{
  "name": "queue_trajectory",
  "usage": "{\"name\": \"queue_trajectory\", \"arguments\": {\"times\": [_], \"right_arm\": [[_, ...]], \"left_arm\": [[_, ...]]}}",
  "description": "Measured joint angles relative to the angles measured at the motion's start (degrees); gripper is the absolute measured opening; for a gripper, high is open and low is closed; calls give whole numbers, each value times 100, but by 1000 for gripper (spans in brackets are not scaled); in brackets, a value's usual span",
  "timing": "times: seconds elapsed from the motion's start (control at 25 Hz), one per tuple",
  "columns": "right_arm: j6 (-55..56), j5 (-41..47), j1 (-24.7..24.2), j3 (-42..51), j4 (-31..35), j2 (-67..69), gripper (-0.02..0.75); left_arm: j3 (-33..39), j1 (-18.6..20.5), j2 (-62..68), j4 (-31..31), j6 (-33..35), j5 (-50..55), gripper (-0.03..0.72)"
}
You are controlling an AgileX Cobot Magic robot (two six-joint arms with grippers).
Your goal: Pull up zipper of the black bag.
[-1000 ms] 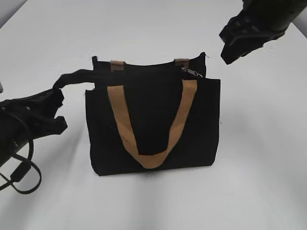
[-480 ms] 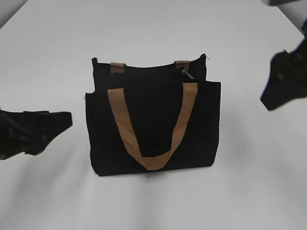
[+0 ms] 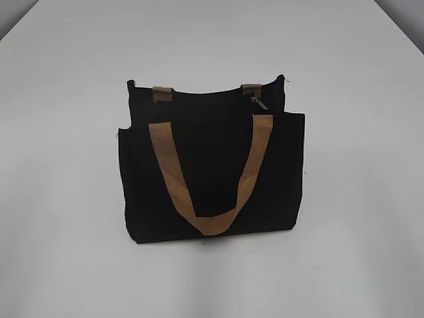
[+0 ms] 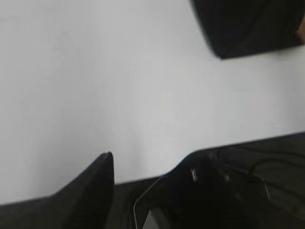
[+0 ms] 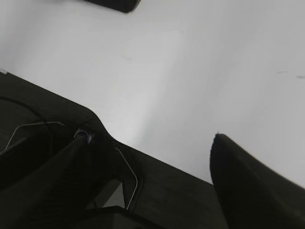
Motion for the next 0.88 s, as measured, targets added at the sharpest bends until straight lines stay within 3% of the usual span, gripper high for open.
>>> {"name": "queue_trajectory", "arguments": {"times": [0.12,0.36,0.56,0.88], "right_arm": [[7,0,0,314,0,-1119,595],[13,20,0,725,-16,-2786,593],[8,-119,0,850,-56,-3098,593],[8,-166,0,850,-63,-3098,592]], "left_arm": [[0,0,-539,-24,34,793,435],[0,0,-2101,-189,454,893,435],[0,-5,-3157,-193,1094,691,435],[202,-5,-3146,-245,1698,144,419]]}}
